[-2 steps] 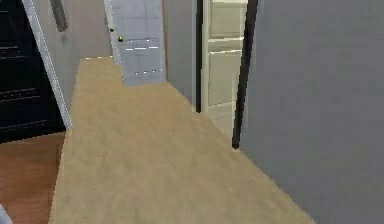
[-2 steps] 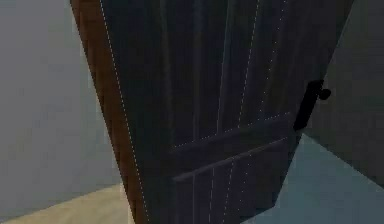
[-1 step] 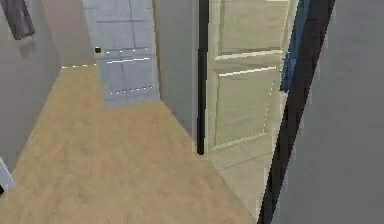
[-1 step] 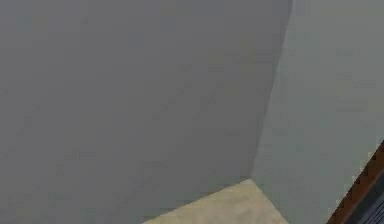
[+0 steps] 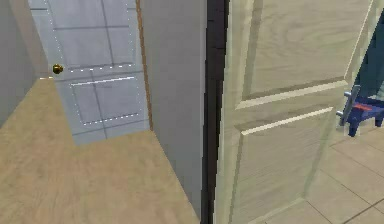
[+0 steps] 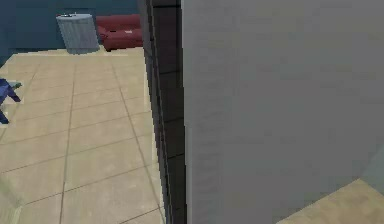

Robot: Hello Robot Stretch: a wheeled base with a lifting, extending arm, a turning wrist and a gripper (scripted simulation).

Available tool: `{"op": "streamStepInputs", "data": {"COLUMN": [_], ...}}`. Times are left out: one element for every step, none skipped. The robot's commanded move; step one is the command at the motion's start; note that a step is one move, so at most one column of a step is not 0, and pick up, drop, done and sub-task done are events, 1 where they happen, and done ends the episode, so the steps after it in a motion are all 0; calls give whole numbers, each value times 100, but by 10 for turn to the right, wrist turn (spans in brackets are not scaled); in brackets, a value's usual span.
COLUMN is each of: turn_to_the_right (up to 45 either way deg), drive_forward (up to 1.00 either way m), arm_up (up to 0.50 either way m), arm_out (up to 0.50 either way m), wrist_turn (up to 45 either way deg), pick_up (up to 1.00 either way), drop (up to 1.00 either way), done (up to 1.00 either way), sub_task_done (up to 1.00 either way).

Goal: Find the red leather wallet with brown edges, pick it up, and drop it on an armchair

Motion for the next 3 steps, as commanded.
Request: {"op": "streamStepInputs", "data": {"turn_to_the_right": [120, 0, 450], "drive_forward": [0, 40, 0], "arm_up": [0, 0, 0], "arm_out": [0, 0, 0], "wrist_turn": [0, 0, 0], "pick_up": [0, 0, 0], "drop": [0, 0, 0], "done": [0, 0, 0], "sub_task_done": [0, 0, 0]}}
